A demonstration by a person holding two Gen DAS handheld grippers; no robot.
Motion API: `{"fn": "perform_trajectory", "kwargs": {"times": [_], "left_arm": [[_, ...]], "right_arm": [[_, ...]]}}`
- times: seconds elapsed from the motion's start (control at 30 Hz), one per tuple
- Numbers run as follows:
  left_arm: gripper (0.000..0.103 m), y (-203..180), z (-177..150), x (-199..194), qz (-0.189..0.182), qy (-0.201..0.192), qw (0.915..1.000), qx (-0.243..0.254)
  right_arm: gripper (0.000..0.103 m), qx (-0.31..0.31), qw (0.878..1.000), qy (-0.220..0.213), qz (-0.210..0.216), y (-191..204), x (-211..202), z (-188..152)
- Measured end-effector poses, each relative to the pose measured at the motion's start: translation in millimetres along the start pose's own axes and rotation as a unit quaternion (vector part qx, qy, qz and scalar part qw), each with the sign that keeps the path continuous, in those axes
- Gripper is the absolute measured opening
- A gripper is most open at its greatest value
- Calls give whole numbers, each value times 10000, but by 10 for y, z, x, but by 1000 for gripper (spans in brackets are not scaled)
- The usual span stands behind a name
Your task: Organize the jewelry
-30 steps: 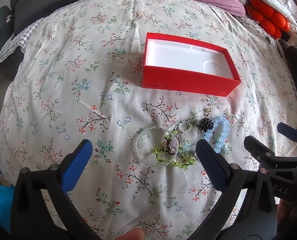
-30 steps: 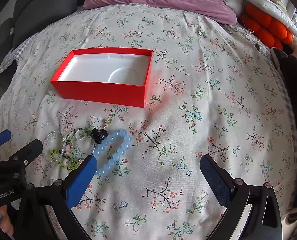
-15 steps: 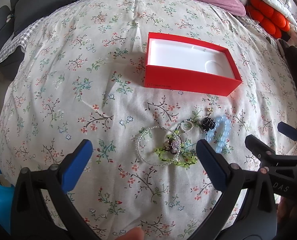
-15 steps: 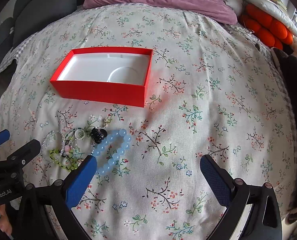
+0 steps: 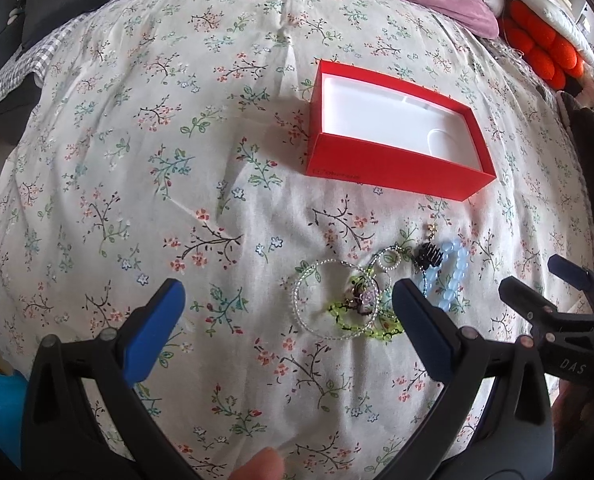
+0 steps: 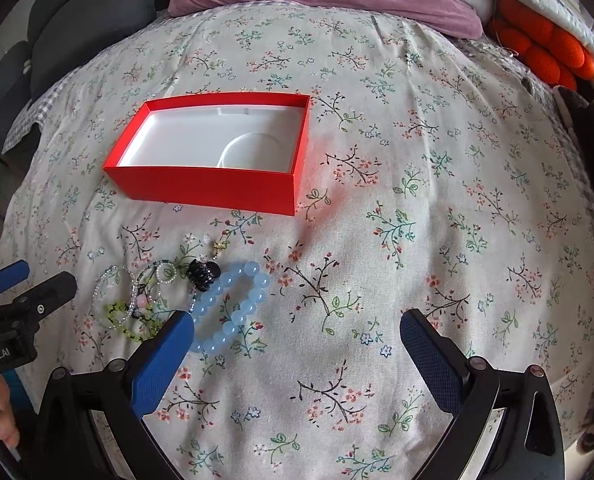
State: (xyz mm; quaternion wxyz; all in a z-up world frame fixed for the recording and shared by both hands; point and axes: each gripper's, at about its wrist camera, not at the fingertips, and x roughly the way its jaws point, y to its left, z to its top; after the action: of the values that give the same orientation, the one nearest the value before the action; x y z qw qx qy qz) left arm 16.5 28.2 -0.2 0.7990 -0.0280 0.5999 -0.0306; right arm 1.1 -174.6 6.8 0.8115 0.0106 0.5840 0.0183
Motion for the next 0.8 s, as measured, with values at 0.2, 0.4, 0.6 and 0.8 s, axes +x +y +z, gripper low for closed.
{"fn": "perform_trajectory", "kwargs": {"times": [0.2, 0.4, 0.6, 0.8], "left_arm": [[99, 113, 83, 95, -173, 167, 9997, -78], [87, 164, 58, 276, -643, 369, 9972, -40], [65, 165, 39, 441, -738, 688, 9948, 112], [51, 176, 31, 548, -450, 803, 9953, 311]], "right_arm": [[103, 11, 9994, 263, 215, -47, 101, 68], [102, 302, 9956, 553, 699, -153, 253, 118], [79, 504, 9916, 756, 918, -204, 472, 103], [68, 439, 9902, 804, 1054, -106, 606, 85]]}}
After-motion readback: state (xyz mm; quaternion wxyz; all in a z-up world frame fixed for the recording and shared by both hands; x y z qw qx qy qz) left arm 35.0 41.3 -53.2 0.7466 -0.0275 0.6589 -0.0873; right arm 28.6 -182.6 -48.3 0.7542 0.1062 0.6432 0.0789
